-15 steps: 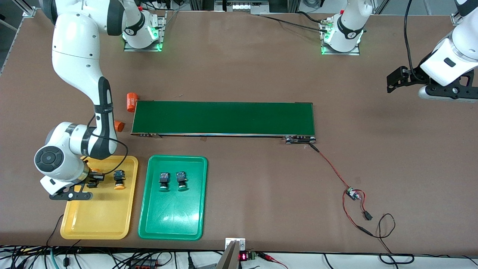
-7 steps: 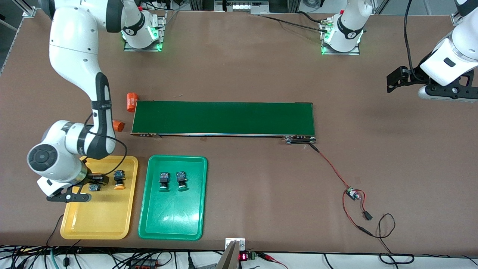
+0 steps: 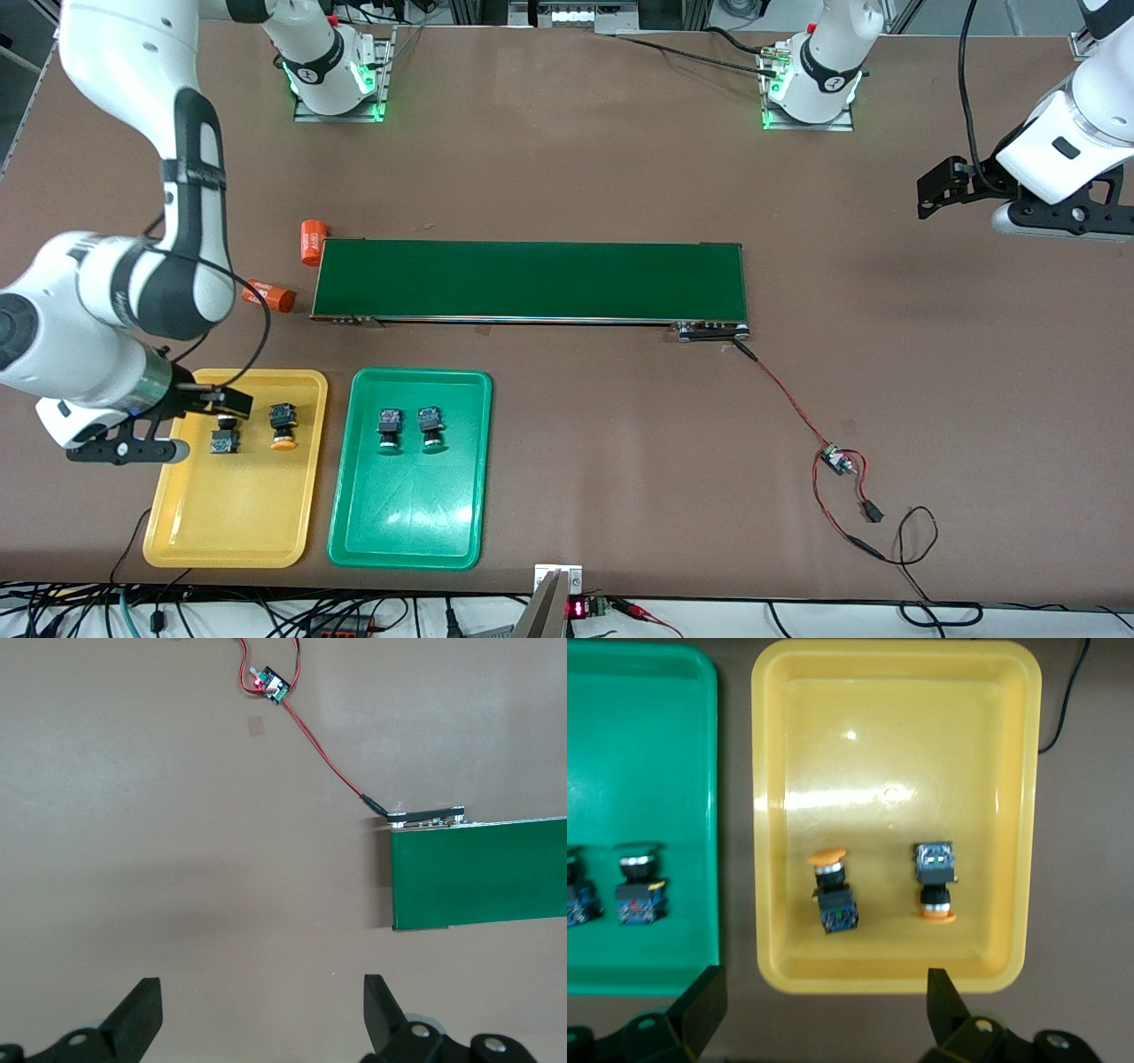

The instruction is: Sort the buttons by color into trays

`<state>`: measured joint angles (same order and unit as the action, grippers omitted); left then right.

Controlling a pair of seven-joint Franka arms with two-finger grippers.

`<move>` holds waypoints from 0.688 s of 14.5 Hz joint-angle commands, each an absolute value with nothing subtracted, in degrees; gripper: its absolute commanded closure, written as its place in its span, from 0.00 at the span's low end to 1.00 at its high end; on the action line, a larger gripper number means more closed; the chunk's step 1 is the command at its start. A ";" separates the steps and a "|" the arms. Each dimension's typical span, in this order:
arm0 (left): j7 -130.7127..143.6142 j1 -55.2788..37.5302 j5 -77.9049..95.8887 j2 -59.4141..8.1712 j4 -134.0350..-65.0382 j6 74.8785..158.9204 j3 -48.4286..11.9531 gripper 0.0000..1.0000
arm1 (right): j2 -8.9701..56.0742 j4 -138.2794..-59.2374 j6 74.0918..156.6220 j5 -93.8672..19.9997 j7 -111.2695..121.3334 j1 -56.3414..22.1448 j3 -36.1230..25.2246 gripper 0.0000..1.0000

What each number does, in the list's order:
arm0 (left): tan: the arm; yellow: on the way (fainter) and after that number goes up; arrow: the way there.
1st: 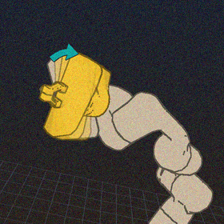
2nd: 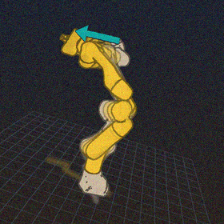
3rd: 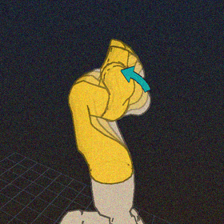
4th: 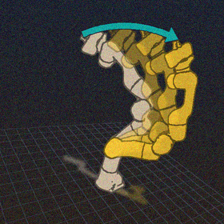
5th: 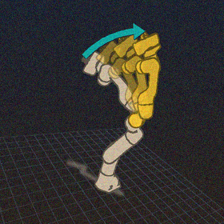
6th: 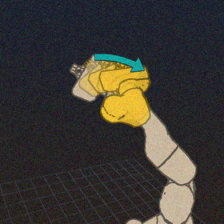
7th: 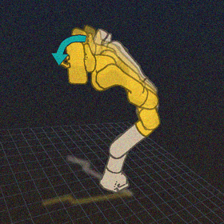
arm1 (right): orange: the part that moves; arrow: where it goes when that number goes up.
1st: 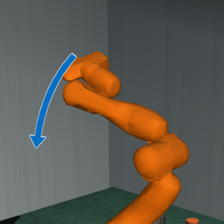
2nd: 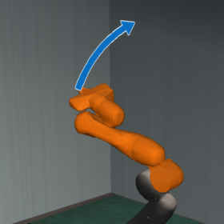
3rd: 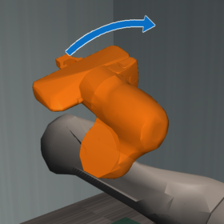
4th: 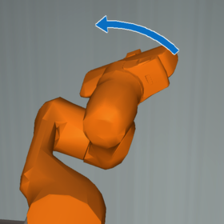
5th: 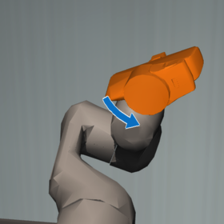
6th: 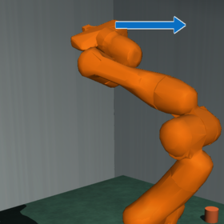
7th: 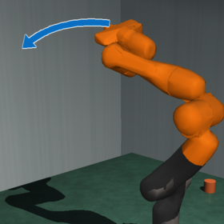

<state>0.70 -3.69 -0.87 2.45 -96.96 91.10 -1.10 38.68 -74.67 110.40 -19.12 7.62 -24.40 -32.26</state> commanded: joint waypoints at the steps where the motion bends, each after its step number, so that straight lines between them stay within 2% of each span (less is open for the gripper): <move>1: 0.09 -3.96 0.44 2.72 -96.33 90.00 -0.70 0.00 | 35.79 -75.76 107.50 -19.78 9.32 -24.17 -32.35 0.00; 3: 0.00 -3.96 0.26 2.72 -96.33 90.00 -0.70 0.00 | 35.07 -75.76 105.66 -18.64 9.32 -24.17 -32.52 0.00; 6: 0.09 -4.04 0.09 2.72 -96.24 90.00 -0.70 0.00 | 29.73 -76.46 101.27 -15.92 8.53 -23.12 -31.12 0.00; 8: -0.09 -4.04 0.09 2.72 -96.24 90.00 -0.70 0.00 | 25.25 -76.64 98.62 -12.24 8.61 -17.17 -25.26 0.00; 10: -0.18 -4.04 0.09 2.72 -96.24 90.00 -0.70 0.00 | 21.64 -76.38 94.59 -7.67 8.44 -7.43 -15.60 0.00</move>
